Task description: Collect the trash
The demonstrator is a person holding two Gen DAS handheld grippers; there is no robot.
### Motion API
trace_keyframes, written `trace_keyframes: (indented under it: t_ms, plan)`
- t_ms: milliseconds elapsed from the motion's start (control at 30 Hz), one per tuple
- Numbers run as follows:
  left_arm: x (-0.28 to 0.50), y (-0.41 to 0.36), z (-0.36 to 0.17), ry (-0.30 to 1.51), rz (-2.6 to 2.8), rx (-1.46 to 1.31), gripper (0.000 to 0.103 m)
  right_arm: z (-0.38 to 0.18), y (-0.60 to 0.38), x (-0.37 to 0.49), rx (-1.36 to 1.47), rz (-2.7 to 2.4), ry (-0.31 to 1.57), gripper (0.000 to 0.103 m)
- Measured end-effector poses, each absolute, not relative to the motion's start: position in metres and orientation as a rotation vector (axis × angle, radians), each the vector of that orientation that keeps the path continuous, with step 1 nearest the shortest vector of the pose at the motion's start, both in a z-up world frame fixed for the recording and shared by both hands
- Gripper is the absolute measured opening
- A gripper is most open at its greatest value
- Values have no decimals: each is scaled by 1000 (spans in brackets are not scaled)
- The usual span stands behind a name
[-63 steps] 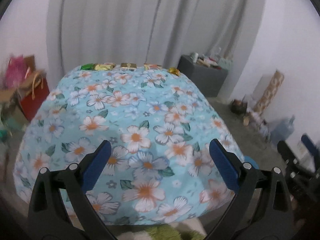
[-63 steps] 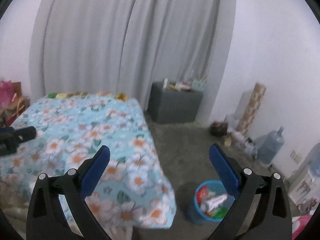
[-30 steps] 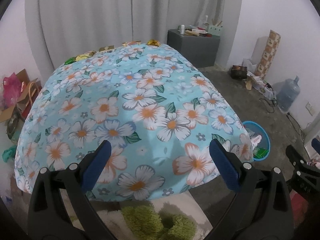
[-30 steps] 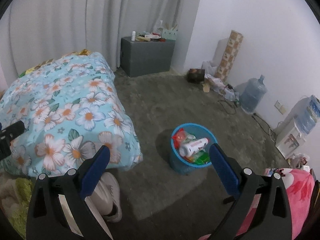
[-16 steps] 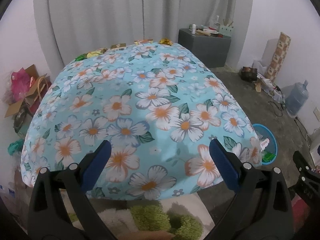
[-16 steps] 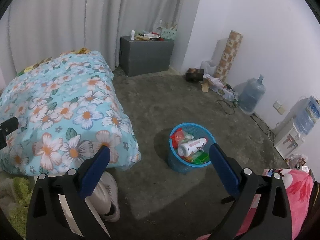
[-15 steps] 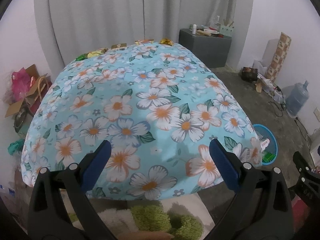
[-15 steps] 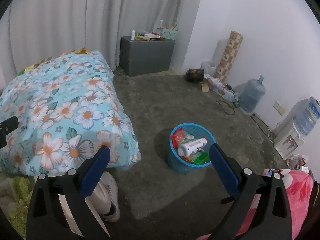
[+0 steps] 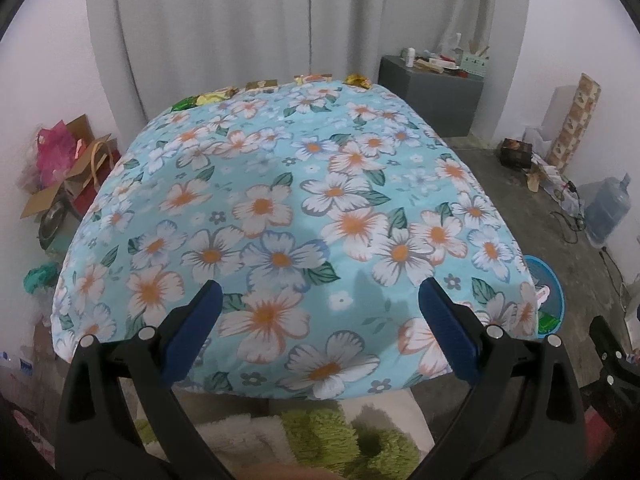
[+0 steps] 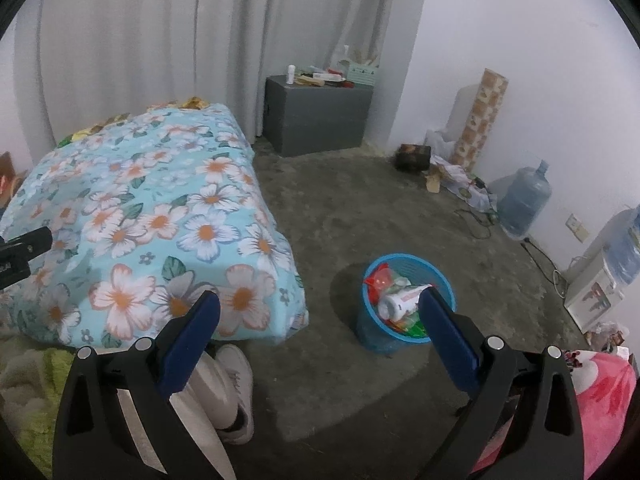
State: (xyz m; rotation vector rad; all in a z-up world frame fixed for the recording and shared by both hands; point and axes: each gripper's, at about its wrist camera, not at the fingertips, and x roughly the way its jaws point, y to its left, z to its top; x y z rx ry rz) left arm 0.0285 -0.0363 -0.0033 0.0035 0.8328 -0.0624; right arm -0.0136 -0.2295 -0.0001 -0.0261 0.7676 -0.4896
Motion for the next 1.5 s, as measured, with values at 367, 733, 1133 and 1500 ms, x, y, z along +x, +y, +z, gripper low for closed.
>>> trace_keyframes:
  t_ms: [367,733,1133,1500]
  plan:
    - [30,-28,-5,841,-29,-4,94,0,-211,-5,-68,-409,761,96]
    - [30,-27,-5,841,-30,-3,94,0,-214,-6,-62,-420,763,96]
    - [31,-27,-4,840,-28,-3,94,1,-214,-6,-62,-420,763,96]
    - [32,-26,-4,841,-29,-2,94,1,-213,-5,-61,-420,762,96]
